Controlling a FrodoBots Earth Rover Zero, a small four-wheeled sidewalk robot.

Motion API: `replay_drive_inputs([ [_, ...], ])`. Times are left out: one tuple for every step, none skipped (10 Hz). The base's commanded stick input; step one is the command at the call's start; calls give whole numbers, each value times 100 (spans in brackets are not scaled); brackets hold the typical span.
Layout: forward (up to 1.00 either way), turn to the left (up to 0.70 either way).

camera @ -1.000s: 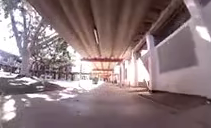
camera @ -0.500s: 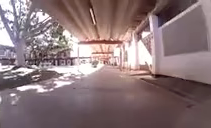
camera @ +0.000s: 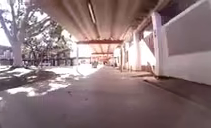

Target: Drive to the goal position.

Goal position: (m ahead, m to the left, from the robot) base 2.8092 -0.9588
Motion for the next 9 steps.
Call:
replay_drive_inputs([
  [70, 0],
  [70, 0],
  [70, 0],
  [70, 0],
  [70, 0],
  [70, 0],
  [70, 0],
  [70, 0],
  [70, 0],
])
